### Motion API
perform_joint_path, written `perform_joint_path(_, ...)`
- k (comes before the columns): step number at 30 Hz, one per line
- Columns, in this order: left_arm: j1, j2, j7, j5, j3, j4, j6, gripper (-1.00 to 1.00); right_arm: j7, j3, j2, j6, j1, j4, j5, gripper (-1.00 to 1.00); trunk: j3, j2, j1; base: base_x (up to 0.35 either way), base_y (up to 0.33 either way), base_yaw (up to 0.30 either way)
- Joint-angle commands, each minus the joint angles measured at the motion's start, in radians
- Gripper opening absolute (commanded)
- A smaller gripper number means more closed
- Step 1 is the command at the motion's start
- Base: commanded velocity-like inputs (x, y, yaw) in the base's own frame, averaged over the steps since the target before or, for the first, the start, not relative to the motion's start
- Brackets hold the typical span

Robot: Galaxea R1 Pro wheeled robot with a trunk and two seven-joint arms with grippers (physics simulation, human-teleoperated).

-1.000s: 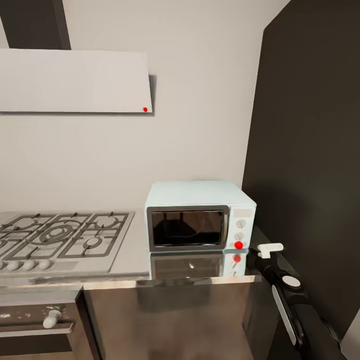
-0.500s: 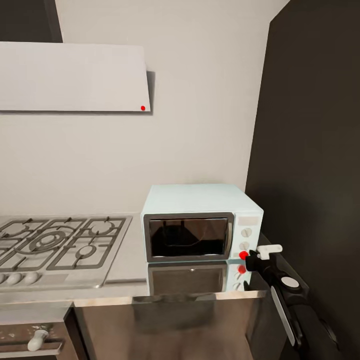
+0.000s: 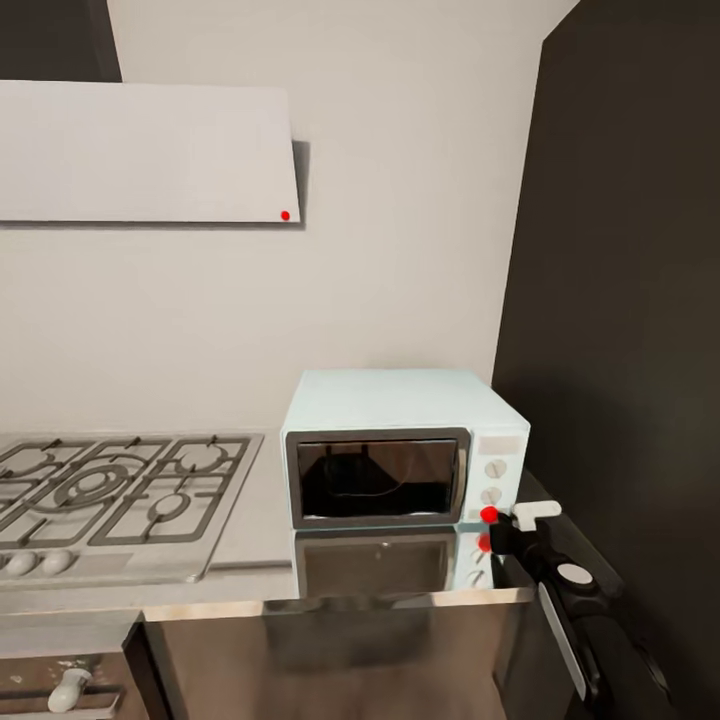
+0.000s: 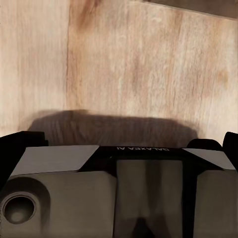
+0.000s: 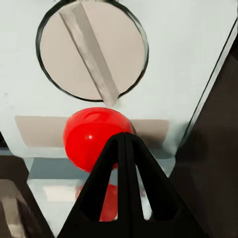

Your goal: In the kitchen, take the popcorn bag from the countertop, put it into the microwave, and heat it until the popcorn is cooked so the cooked popcorn ends up inside the bag.

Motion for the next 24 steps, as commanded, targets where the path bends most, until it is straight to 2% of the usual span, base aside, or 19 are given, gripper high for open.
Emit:
perform_joint_path(1, -0.001, 0.0, -0.003, 0.01, -0.008, 0.001, -0.002, 1.0, 0.006, -0.001, 0.0, 0.003, -0.001, 0.0, 0.01, -1.0, -0.001, -0.001, 0.0, 0.084, 0.0, 0.0)
perform_joint_path(8, -0.001, 0.0, -0.003, 0.01, -0.008, 0.001, -0.002, 1.0, 0.003, 0.001, 0.0, 0.0, -0.001, 0.001, 0.008, -1.0, -0.001, -0.001, 0.0, 0.027, 0.0, 0.0)
perform_joint_path(17, -0.001, 0.001, -0.003, 0.01, -0.008, 0.001, -0.002, 1.0, -0.002, 0.003, 0.0, 0.0, -0.001, 0.001, 0.008, -1.0, -0.001, -0.001, 0.0, 0.144, 0.0, 0.0)
perform_joint_path(21, -0.001, 0.003, -0.005, 0.01, -0.008, 0.001, -0.006, 1.0, -0.002, 0.003, 0.0, 0.0, -0.001, 0.001, 0.01, -1.0, -0.001, -0.001, 0.0, 0.003, 0.0, 0.0)
perform_joint_path(24, -0.001, 0.001, -0.003, 0.01, -0.008, 0.002, -0.009, 1.0, -0.002, 0.004, 0.0, 0.0, -0.001, 0.001, 0.014, -1.0, -0.001, -0.001, 0.0, -0.307, 0.0, 0.0)
